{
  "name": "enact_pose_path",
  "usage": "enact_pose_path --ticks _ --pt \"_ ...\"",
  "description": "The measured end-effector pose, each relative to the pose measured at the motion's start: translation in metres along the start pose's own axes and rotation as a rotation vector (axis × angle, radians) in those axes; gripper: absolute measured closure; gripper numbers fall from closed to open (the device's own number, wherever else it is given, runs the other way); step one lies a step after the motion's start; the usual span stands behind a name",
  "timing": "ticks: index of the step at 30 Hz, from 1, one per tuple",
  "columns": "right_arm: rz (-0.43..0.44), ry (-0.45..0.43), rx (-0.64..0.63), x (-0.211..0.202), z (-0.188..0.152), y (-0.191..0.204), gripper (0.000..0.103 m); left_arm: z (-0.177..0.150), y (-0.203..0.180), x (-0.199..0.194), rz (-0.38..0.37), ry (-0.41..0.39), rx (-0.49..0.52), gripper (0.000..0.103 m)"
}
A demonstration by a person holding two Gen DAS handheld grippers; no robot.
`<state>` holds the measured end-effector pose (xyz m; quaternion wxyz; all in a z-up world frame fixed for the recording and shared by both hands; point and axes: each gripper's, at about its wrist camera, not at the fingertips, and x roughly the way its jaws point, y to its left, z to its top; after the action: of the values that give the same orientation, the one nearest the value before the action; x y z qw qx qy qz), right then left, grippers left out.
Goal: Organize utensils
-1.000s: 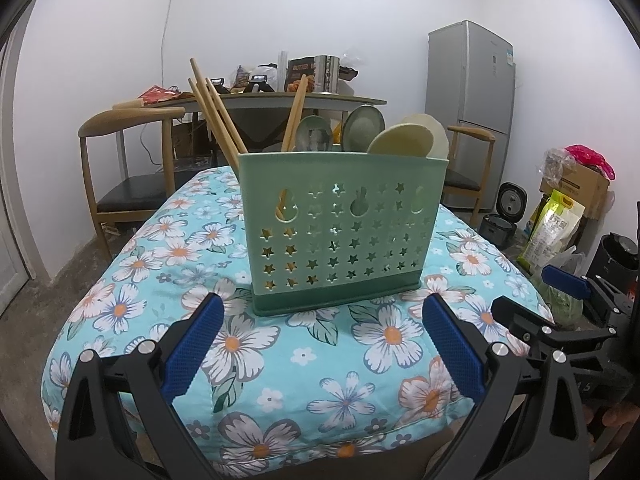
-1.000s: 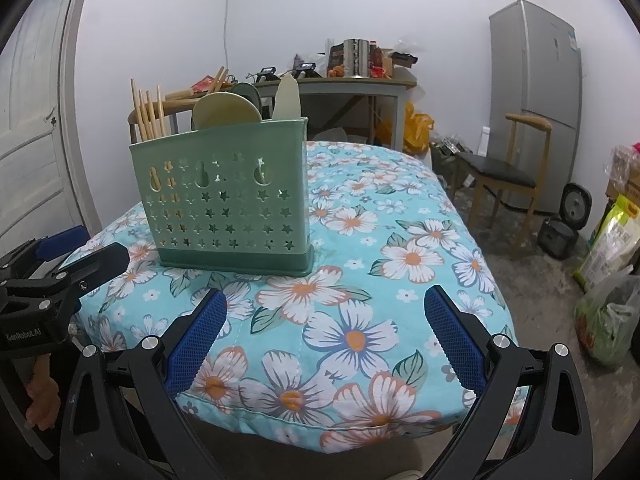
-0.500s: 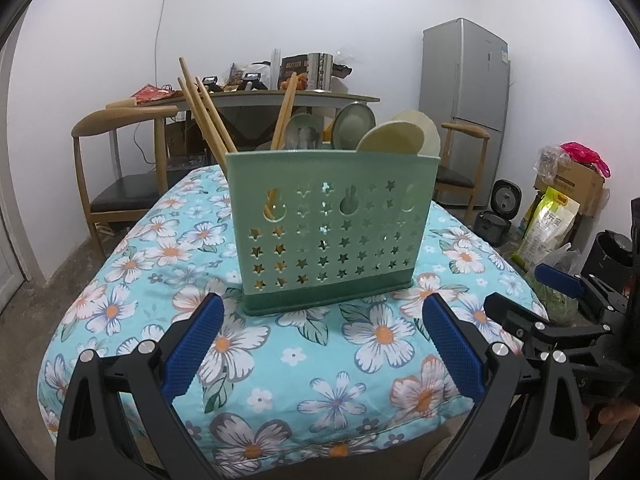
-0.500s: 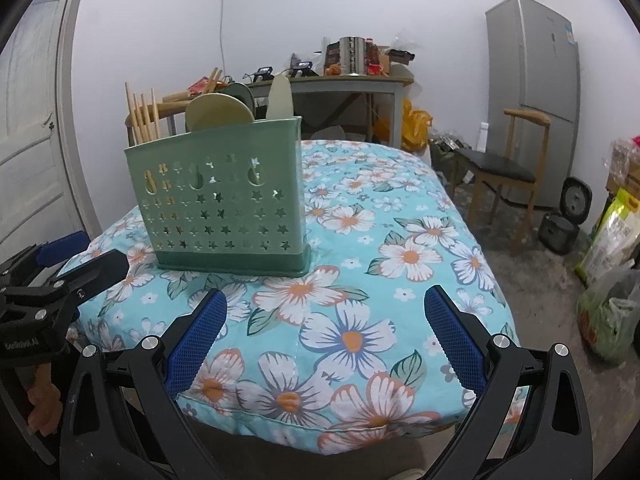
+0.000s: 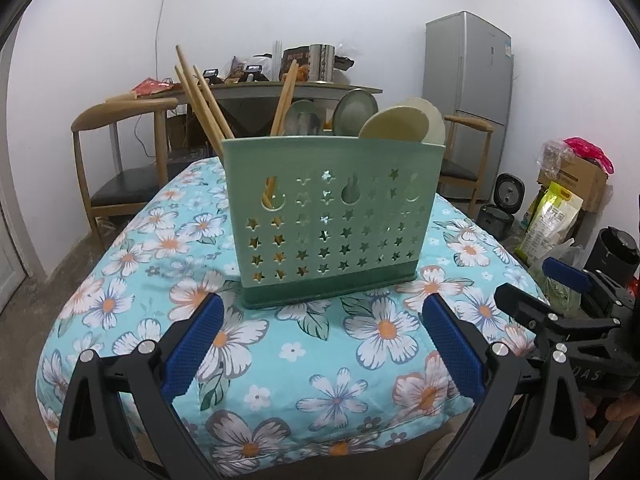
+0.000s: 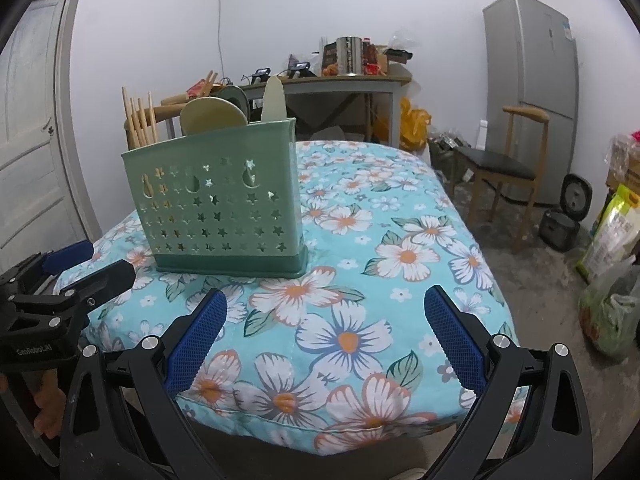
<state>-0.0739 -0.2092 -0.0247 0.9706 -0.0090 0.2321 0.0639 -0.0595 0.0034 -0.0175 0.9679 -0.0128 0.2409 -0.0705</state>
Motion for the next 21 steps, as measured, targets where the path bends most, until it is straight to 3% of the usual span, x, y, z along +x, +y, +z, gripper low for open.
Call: enact_pose_path --ticks 10,21 --pt "0.003 -0.007 0.013 -0.0013 -0.0001 -0.0035 0.008 0.0025 -0.0055 -0.0038 -0.017 -0.020 0.016 0.006" --pt "0.005 0.003 0.015 0.0012 -0.0009 -0.0047 0.008 0.0064 0.0039 0.0009 -0.033 0.000 -0.039 0.006"
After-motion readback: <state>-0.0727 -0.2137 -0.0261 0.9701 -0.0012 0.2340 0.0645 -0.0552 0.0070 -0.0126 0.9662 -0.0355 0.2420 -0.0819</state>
